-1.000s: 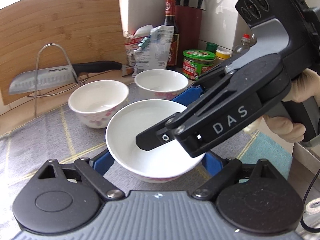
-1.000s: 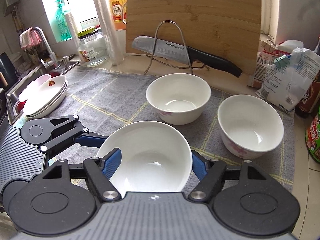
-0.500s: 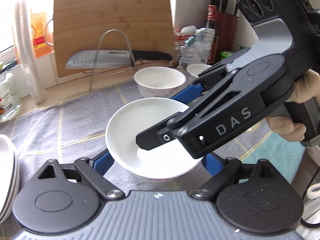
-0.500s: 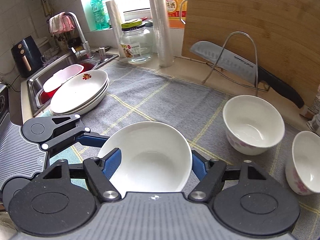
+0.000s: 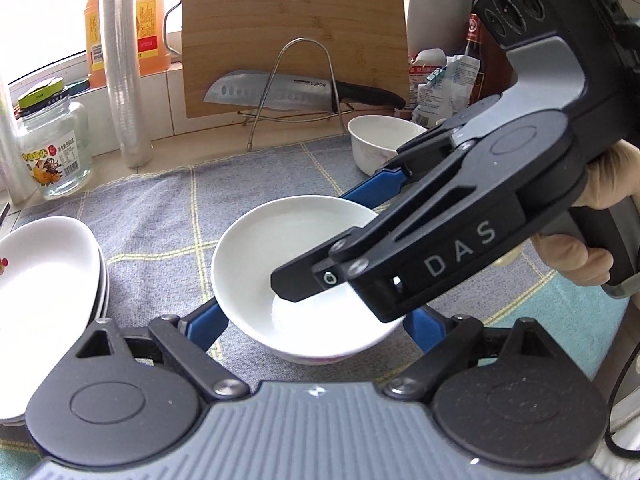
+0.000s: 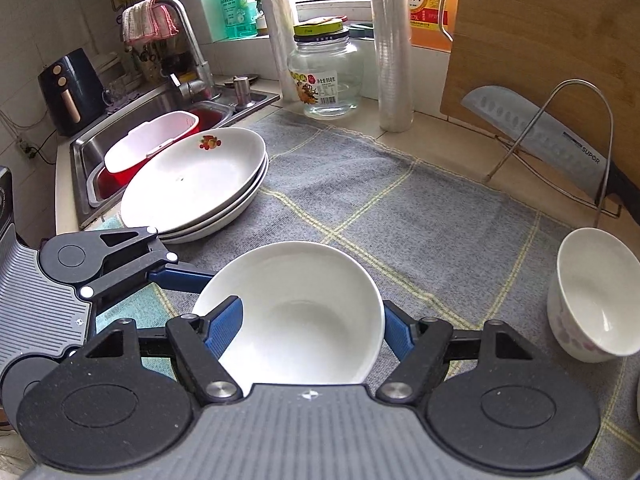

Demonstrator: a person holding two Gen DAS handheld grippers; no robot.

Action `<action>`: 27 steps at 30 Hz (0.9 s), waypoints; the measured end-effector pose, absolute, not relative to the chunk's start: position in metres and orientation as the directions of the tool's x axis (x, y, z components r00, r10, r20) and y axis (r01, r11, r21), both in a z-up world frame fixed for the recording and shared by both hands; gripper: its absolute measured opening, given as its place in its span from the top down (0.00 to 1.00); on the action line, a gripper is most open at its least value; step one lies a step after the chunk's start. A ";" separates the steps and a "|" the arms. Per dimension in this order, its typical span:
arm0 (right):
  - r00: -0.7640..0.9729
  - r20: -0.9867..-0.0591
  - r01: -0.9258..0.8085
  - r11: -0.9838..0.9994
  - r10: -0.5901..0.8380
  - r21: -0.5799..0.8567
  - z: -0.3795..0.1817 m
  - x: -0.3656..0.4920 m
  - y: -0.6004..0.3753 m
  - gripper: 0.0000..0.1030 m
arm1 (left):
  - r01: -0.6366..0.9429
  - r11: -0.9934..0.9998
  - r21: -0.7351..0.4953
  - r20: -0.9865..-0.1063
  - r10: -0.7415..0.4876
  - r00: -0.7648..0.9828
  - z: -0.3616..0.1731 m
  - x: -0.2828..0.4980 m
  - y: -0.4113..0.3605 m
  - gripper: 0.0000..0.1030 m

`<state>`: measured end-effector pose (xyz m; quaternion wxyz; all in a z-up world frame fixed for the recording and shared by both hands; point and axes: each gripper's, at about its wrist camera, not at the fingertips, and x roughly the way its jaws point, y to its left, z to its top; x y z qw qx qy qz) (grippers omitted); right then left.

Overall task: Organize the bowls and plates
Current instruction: 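Carry the held bowl toward the plate stack with both tools, then lower the bowl onto the towel beside the plates and open both tools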

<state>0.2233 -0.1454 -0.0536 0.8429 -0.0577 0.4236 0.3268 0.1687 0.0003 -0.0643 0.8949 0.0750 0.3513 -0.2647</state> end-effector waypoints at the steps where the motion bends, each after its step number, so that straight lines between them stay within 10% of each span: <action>1: 0.425 -0.754 -0.599 0.780 0.502 0.182 -0.055 0.225 -0.143 0.23 | 0.524 0.850 -0.052 -0.669 -0.420 0.613 -0.065 0.170 0.003 0.10; 19: 0.404 -0.764 -0.589 0.782 0.503 0.204 -0.065 0.236 -0.130 0.22 | 0.515 0.856 -0.053 -0.674 -0.411 0.614 -0.073 0.174 0.014 0.07; 27: 0.453 -0.735 -0.567 0.799 0.504 0.199 -0.056 0.231 -0.141 0.00 | 0.498 0.866 -0.044 -0.672 -0.394 0.627 -0.071 0.168 0.018 0.03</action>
